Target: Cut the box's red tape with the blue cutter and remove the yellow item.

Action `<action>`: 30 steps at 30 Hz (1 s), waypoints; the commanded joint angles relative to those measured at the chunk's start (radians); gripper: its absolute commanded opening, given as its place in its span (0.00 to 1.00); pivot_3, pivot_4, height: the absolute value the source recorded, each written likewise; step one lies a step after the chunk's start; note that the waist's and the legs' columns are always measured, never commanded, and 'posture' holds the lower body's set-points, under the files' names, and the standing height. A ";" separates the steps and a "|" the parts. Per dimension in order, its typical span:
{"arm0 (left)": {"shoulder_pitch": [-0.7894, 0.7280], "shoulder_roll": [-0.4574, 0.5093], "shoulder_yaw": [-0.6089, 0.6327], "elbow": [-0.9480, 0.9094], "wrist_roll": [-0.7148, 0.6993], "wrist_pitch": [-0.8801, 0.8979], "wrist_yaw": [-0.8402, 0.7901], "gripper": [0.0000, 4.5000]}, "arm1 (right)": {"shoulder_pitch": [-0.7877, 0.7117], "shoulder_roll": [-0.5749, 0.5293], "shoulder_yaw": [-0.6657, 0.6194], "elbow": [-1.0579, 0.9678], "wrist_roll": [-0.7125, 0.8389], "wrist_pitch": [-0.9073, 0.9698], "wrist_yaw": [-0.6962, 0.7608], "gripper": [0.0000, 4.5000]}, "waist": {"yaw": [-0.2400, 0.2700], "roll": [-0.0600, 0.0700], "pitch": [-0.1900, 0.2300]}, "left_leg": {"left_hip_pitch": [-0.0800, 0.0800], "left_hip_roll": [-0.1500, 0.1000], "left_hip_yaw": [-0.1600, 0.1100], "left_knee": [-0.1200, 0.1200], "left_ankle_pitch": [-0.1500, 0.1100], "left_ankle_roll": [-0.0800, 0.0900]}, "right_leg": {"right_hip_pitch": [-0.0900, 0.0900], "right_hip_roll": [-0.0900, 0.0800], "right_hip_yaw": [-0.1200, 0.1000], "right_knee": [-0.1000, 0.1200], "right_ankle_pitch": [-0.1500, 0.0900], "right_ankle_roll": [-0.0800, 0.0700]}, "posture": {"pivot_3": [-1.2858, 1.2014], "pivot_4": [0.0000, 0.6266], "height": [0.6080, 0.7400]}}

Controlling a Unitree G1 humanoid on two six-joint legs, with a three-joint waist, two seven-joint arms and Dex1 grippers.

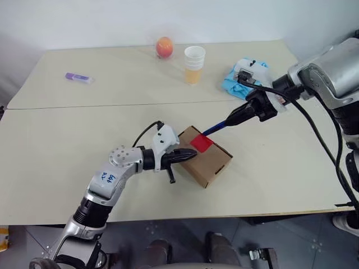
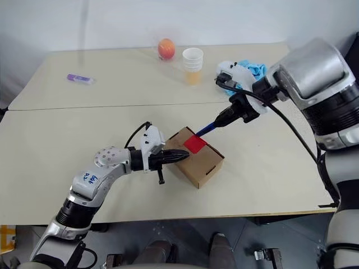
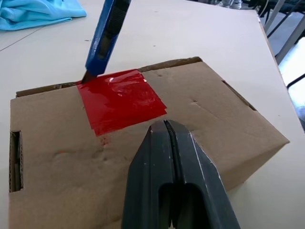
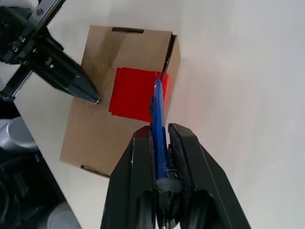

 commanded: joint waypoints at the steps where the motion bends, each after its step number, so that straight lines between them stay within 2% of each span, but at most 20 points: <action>1: 0.013 -0.001 -0.040 0.062 0.066 0.018 0.041 0.00 | -0.048 0.021 0.037 0.005 -0.004 -0.008 0.081 0.04 | -0.001 0.000 0.000 | 0.000 0.000 0.000 0.000 0.000 0.000 | 0.000 0.000 0.000 0.000 0.000 0.000 | 0.52 0.24 1.00; 9: -0.001 -0.013 -0.052 0.087 0.092 0.019 0.069 0.00 | -0.088 0.025 0.129 0.050 -0.079 -0.052 0.187 0.04 | 0.000 0.000 0.000 | 0.000 0.000 0.000 0.000 0.000 0.000 | 0.000 0.000 0.000 0.000 0.000 0.000 | 0.52 0.24 1.00; 20: 0.017 -0.018 -0.057 0.090 0.089 0.038 0.084 0.00 | -0.062 -0.068 0.210 -0.081 -0.087 -0.017 0.275 0.04 | 0.002 0.001 -0.001 | 0.000 0.000 0.000 0.000 0.000 0.000 | 0.000 0.000 0.000 0.001 0.000 0.000 | 0.52 0.24 1.00; 27: 0.018 -0.026 -0.061 0.101 0.090 0.033 0.084 0.00 | -0.043 -0.140 0.203 -0.161 -0.054 0.043 0.280 0.04 | 0.003 0.001 -0.001 | 0.001 0.000 0.000 0.000 0.000 -0.001 | 0.001 0.000 0.000 0.000 0.000 0.000 | 0.52 0.24 1.00; 30: 0.016 -0.029 -0.059 0.105 0.090 0.028 0.084 0.00 | -0.019 -0.161 0.141 -0.182 -0.032 0.056 0.257 0.04 | 0.003 0.001 -0.001 | 0.001 0.000 0.000 0.000 0.000 -0.001 | 0.001 0.000 0.000 0.000 0.000 0.000 | 0.52 0.24 1.00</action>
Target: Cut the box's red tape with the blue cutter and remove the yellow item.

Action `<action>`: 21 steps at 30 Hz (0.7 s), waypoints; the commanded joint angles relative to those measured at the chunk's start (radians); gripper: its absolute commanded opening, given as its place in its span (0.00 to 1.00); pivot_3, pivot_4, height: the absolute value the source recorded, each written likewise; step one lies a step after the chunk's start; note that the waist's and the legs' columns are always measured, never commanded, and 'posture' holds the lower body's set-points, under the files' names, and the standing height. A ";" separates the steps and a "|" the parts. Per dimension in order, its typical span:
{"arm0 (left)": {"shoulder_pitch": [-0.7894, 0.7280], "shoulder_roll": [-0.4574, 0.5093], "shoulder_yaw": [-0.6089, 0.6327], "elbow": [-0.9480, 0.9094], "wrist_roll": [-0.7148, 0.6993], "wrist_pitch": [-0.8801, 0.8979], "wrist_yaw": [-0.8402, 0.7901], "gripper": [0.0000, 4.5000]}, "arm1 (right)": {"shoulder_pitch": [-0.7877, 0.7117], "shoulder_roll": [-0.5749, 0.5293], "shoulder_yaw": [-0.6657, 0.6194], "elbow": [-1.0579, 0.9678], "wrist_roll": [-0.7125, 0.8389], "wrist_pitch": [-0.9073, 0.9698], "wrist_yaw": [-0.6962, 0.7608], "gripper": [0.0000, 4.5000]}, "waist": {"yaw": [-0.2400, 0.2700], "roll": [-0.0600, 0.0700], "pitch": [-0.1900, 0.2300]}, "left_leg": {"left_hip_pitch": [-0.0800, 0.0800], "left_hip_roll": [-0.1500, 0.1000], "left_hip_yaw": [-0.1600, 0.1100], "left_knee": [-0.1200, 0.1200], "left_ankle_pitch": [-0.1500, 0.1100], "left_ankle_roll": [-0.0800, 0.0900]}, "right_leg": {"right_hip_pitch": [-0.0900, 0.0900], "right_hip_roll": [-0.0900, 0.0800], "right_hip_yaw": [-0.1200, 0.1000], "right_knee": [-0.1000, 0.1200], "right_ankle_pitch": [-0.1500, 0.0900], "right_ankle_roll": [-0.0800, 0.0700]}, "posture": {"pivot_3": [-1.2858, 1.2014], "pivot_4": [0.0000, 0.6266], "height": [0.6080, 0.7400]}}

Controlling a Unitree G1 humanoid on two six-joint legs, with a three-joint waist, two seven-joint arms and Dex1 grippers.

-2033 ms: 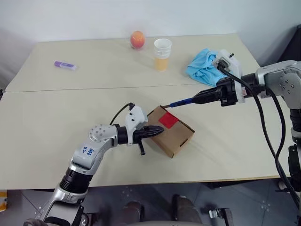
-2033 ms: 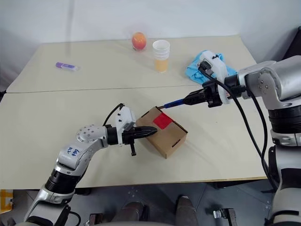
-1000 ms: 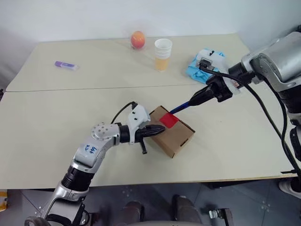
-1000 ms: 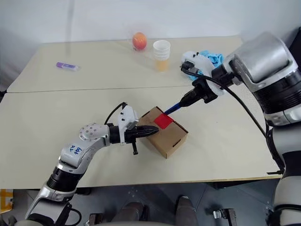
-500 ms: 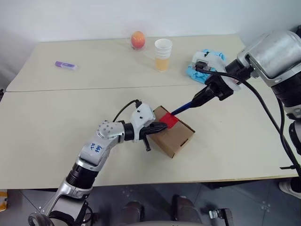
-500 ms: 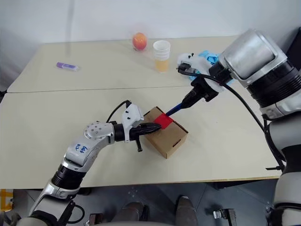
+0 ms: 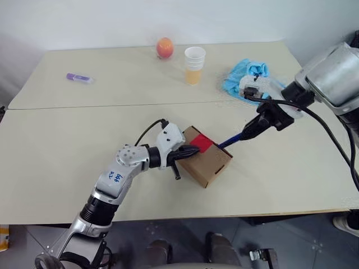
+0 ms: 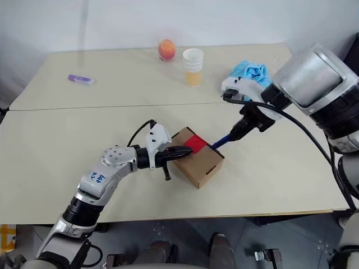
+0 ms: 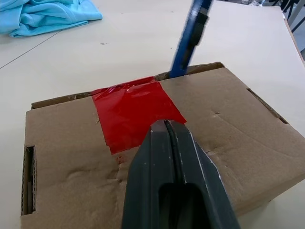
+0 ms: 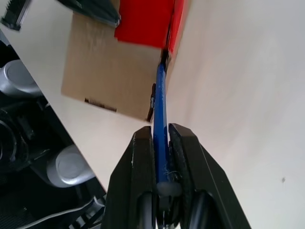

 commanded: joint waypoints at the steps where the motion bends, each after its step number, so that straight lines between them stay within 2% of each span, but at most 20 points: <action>1: 0.035 0.010 -0.030 0.076 0.050 0.040 0.022 0.00 | 0.013 -0.014 -0.090 -0.045 0.059 0.016 0.031 0.04 | 0.000 0.000 0.000 | 0.000 0.000 0.000 0.000 0.000 0.000 | 0.000 0.000 0.000 0.000 0.000 0.000 | 0.52 0.24 1.00; 4: 0.037 0.001 0.001 0.072 0.022 0.013 0.010 0.00 | 0.063 -0.059 -0.223 -0.015 0.022 -0.109 -0.021 0.04 | 0.002 0.000 0.000 | 0.000 0.000 0.000 0.000 0.000 0.000 | 0.000 0.000 0.000 0.000 0.000 0.000 | 0.52 0.24 1.00; 11: 0.027 0.019 0.088 0.042 -0.067 0.011 -0.057 0.00 | 0.205 -0.172 -0.505 0.031 0.075 -0.112 -0.061 0.04 | 0.001 0.000 0.000 | -0.001 0.001 0.001 0.000 0.000 0.000 | 0.000 0.001 0.000 -0.001 0.000 0.000 | 0.52 0.24 1.00; 15: 0.013 0.074 0.160 0.002 -0.173 0.021 -0.170 0.00 | 0.389 -0.231 -0.715 0.114 0.093 -0.194 -0.123 0.04 | -0.002 -0.001 0.001 | -0.001 0.002 0.001 -0.001 0.000 0.000 | -0.001 0.001 0.000 -0.001 0.000 0.000 | 0.52 0.24 1.00; 18: 0.015 0.134 0.212 -0.015 -0.229 0.034 -0.234 0.00 | 0.569 -0.191 -0.895 0.219 0.083 -0.342 -0.228 0.04 | -0.002 -0.001 0.001 | -0.001 0.002 0.002 -0.001 0.000 0.000 | -0.002 0.001 0.001 -0.001 0.000 0.000 | 0.52 0.24 1.00; 21: 0.032 0.202 0.260 -0.022 -0.272 0.062 -0.285 0.00 | 0.730 -0.122 -1.022 0.316 0.055 -0.522 -0.344 0.04 | -0.004 -0.001 0.001 | -0.001 0.002 0.003 -0.001 0.000 0.000 | -0.002 0.001 0.001 0.000 0.000 0.000 | 0.52 0.24 1.00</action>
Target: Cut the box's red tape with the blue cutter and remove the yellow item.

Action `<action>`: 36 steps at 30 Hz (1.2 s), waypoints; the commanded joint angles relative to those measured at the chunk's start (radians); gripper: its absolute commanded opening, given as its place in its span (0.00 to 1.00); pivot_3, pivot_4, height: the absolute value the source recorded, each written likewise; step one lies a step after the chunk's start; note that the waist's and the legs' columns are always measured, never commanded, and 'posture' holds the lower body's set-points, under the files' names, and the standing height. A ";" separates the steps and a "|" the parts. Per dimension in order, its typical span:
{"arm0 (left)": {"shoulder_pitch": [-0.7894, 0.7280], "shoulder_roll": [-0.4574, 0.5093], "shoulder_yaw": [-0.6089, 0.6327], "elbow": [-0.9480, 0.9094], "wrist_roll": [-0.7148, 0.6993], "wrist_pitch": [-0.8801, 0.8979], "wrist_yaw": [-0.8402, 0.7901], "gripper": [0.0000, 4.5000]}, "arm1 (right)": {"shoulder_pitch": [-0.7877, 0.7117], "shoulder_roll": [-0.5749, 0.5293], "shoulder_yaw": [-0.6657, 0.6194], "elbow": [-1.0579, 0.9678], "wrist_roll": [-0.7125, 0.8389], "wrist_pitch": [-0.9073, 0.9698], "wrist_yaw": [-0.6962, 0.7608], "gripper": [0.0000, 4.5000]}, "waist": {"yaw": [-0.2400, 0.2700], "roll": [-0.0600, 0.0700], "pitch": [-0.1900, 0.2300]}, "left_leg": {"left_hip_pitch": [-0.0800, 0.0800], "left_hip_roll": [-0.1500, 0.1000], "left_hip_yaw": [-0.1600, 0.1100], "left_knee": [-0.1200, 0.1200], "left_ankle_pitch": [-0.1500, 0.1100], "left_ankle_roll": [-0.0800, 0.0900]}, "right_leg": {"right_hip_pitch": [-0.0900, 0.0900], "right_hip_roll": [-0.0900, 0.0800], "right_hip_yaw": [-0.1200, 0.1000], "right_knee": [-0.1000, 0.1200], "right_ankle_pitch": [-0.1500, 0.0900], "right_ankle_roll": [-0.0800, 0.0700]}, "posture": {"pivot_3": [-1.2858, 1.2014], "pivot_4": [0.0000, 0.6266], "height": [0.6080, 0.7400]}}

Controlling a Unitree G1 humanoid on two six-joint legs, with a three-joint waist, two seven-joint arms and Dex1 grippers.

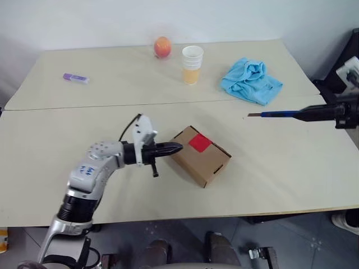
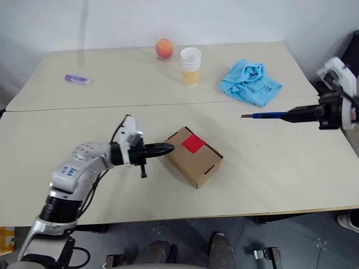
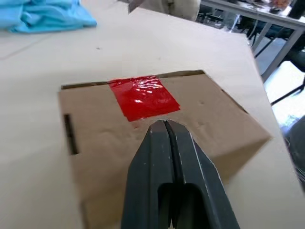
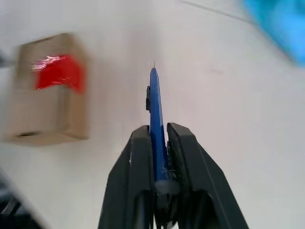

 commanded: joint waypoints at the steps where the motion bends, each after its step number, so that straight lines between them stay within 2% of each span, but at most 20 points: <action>1: 0.021 0.059 0.060 -0.035 -0.062 0.024 -0.063 0.00 | 0.109 0.052 -0.140 0.087 -0.026 -0.193 -0.116 0.04 | -0.002 0.000 0.000 | 0.000 0.000 0.000 0.000 0.000 0.000 | 0.000 0.000 0.000 0.000 0.000 0.000 | 0.52 0.24 1.00; 5: 0.076 0.163 0.080 -0.063 -0.113 0.096 -0.136 0.00 | 0.244 0.131 -0.225 0.107 -0.021 -0.355 -0.155 0.04 | -0.010 0.003 0.000 | 0.000 0.001 0.001 -0.001 0.000 0.000 | -0.001 0.001 0.000 0.001 0.000 0.000 | 0.52 0.24 1.00; 8: 0.144 0.228 0.105 -0.062 -0.102 0.115 -0.141 0.00 | 0.315 0.217 -0.257 0.150 -0.073 -0.566 -0.269 0.04 | -0.021 0.003 0.000 | 0.000 0.000 0.001 0.000 0.000 0.000 | -0.001 0.000 0.001 0.001 0.000 0.000 | 0.52 0.24 1.00; 11: 0.244 0.260 0.121 -0.080 -0.079 0.091 -0.126 0.00 | 0.432 0.247 -0.279 0.154 -0.105 -0.762 -0.260 0.26 | -0.026 0.004 0.000 | 0.003 0.001 0.000 -0.001 0.000 0.000 | 0.000 0.001 0.001 0.002 0.000 0.000 | 0.52 0.24 1.00; 15: 0.285 0.225 0.142 -0.105 -0.081 0.074 -0.059 0.00 | 0.456 0.234 -0.338 0.101 -0.084 -0.844 -0.297 0.53 | -0.025 0.007 0.000 | 0.002 -0.001 0.001 0.001 0.000 0.000 | 0.001 -0.001 0.001 0.002 0.000 0.000 | 0.52 0.24 1.00; 18: 0.301 0.187 0.132 -0.122 -0.063 0.062 0.002 0.00 | 0.453 0.234 -0.360 -0.003 -0.031 -0.841 -0.261 0.53 | -0.025 0.008 0.000 | 0.005 0.000 0.002 0.001 0.001 0.000 | 0.003 0.000 0.002 -0.001 0.001 0.000 | 0.52 0.24 1.00; 21: 0.299 0.130 0.093 -0.142 -0.046 0.069 0.071 0.00 | 0.448 0.278 -0.295 -0.151 -0.002 -0.771 -0.250 0.53 | -0.028 0.007 0.000 | 0.009 0.003 0.003 -0.001 0.000 -0.001 | 0.006 0.003 0.003 -0.001 0.001 0.000 | 0.52 0.24 1.00; 25: 0.287 0.077 0.037 -0.159 -0.015 0.085 0.133 0.00 | 0.459 0.370 -0.166 -0.269 -0.089 -0.822 -0.308 0.25 | -0.025 0.006 0.000 | 0.009 0.003 0.003 -0.001 0.000 -0.001 | 0.006 0.003 0.003 0.000 0.001 0.000 | 0.52 0.24 1.00; 28: 0.267 0.032 0.005 -0.153 0.017 0.090 0.199 0.00 | 0.437 0.473 -0.063 -0.244 -0.220 -0.947 -0.406 0.03 | -0.023 0.006 0.000 | 0.010 0.002 0.004 -0.001 0.000 -0.001 | 0.006 0.002 0.004 0.001 0.001 0.000 | 0.52 0.24 1.00; 29: 0.261 0.018 -0.005 -0.149 0.034 0.084 0.218 0.00 | 0.429 0.498 -0.034 -0.217 -0.260 -0.991 -0.426 0.01 | -0.022 0.006 0.000 | 0.010 0.002 0.003 0.000 0.000 -0.001 | 0.006 0.002 0.004 0.003 0.001 0.000 | 0.52 0.24 1.00; 33: 0.228 -0.035 -0.046 -0.135 0.079 0.084 0.276 0.00 | 0.399 0.598 0.065 -0.157 -0.324 -1.018 -0.457 0.01 | -0.022 0.006 0.000 | 0.010 0.000 0.003 0.000 0.000 -0.001 | 0.006 0.001 0.004 0.004 0.001 -0.001 | 0.52 0.24 1.00; 35: 0.210 -0.048 -0.056 -0.121 0.094 0.081 0.288 0.00 | 0.395 0.615 0.086 -0.158 -0.335 -1.004 -0.456 0.01 | -0.023 0.006 0.000 | 0.010 0.001 0.003 0.000 0.000 -0.001 | 0.006 0.001 0.003 0.004 0.001 -0.001 | 0.52 0.24 1.00; 36: 0.191 -0.056 -0.070 -0.103 0.107 0.078 0.288 0.00 | 0.405 0.625 0.107 -0.191 -0.309 -0.934 -0.430 0.01 | -0.025 0.006 0.000 | 0.010 0.001 0.003 0.000 0.000 -0.001 | 0.006 0.002 0.003 0.004 0.001 -0.001 | 0.52 0.24 1.00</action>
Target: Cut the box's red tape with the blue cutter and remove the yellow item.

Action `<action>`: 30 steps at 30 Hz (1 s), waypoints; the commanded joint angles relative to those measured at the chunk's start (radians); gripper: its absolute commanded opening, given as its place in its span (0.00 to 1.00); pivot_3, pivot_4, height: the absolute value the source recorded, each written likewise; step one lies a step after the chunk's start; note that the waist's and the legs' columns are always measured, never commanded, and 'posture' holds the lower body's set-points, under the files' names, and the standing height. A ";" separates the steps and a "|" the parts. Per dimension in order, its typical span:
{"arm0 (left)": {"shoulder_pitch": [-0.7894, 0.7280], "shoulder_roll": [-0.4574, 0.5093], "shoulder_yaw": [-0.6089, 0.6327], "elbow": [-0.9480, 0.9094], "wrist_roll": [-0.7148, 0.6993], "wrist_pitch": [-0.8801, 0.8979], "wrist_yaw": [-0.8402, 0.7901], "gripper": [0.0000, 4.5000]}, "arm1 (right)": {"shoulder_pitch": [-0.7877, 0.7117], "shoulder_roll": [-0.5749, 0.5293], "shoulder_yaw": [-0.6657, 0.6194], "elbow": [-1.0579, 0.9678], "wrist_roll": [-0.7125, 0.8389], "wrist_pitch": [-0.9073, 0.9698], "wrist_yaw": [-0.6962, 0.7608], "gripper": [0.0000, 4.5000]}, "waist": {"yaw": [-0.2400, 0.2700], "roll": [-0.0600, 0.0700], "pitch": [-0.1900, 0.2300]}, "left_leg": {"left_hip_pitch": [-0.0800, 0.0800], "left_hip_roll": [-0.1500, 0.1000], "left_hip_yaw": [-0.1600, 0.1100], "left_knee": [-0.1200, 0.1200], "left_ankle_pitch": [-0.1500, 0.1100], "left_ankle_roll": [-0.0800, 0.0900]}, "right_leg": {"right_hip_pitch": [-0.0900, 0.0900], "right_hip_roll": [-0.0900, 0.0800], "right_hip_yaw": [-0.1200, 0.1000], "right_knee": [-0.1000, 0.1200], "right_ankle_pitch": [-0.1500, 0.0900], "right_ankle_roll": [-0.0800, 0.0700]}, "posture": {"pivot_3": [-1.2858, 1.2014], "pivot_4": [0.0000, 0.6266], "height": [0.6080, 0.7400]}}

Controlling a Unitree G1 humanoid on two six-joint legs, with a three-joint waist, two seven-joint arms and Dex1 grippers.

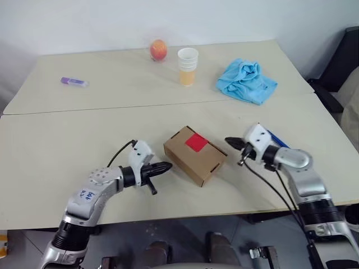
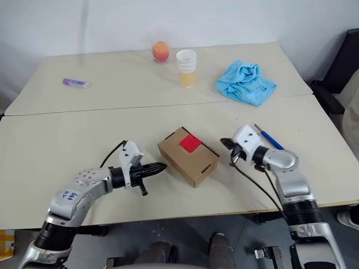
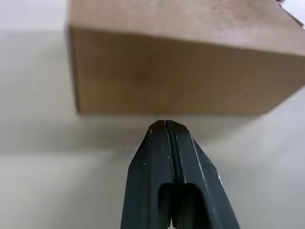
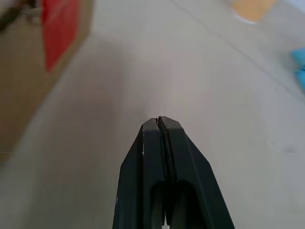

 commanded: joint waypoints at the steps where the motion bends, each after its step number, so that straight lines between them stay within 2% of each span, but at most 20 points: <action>1: -0.046 -0.012 -0.025 0.027 0.035 -0.018 0.013 0.00 | 0.006 0.017 0.030 -0.070 0.036 0.111 0.041 0.01 | -0.001 0.000 0.000 | 0.000 0.000 0.000 0.000 0.000 0.000 | 0.000 0.000 0.000 0.000 0.000 0.000 | 0.52 0.24 1.00; 5: -0.123 -0.044 -0.047 0.092 0.056 -0.017 0.015 0.00 | 0.047 0.014 0.107 -0.241 0.088 0.303 0.116 0.01 | -0.001 0.000 0.000 | 0.000 0.000 0.000 0.000 0.000 0.000 | 0.000 0.000 0.000 0.000 0.000 0.000 | 0.52 0.24 1.00; 11: -0.089 -0.016 -0.039 0.087 0.066 -0.020 -0.012 0.00 | 0.061 0.037 0.155 -0.366 0.094 0.544 0.067 0.01 | -0.005 -0.001 -0.001 | 0.002 0.001 0.000 -0.001 0.000 0.000 | 0.000 0.001 0.000 0.000 0.000 -0.001 | 0.52 0.24 1.00; 14: -0.085 -0.013 -0.036 0.079 0.064 -0.007 -0.015 0.00 | 0.076 0.050 0.159 -0.394 0.088 0.582 0.035 0.01 | -0.004 -0.002 -0.001 | 0.002 0.001 0.000 -0.001 0.000 -0.001 | 0.000 0.001 0.000 0.000 0.000 -0.001 | 0.52 0.24 1.00; 19: -0.068 0.005 -0.036 0.045 0.056 0.021 -0.029 0.00 | 0.125 -0.007 0.159 -0.399 0.042 0.560 0.023 0.01 | -0.002 -0.002 -0.001 | 0.002 0.000 0.000 -0.001 0.000 -0.001 | 0.000 0.001 0.000 0.001 0.000 -0.001 | 0.52 0.24 1.00; 24: -0.061 0.062 -0.002 0.020 0.055 0.034 -0.053 0.00 | 0.191 -0.107 0.047 -0.470 0.090 0.649 0.028 0.01 | 0.018 -0.004 -0.002 | 0.002 0.000 -0.001 -0.001 0.000 -0.001 | 0.001 0.000 0.000 0.000 0.000 -0.001 | 0.52 0.24 1.00; 27: -0.077 0.134 0.027 0.024 0.038 0.033 -0.112 0.00 | 0.246 -0.219 -0.079 -0.544 0.185 0.763 0.079 0.14 | 0.035 -0.004 -0.002 | 0.002 -0.001 -0.003 0.000 0.000 0.000 | 0.002 0.000 0.000 -0.005 0.000 -0.001 | 0.52 0.24 1.00; 30: -0.120 0.180 0.066 0.038 -0.019 0.033 -0.192 0.00 | 0.230 -0.254 -0.207 -0.597 0.309 0.920 0.072 0.36 | 0.041 -0.004 -0.002 | 0.002 -0.001 -0.003 0.000 0.000 0.000 | 0.004 0.000 -0.001 -0.007 0.001 -0.002 | 0.52 0.24 1.00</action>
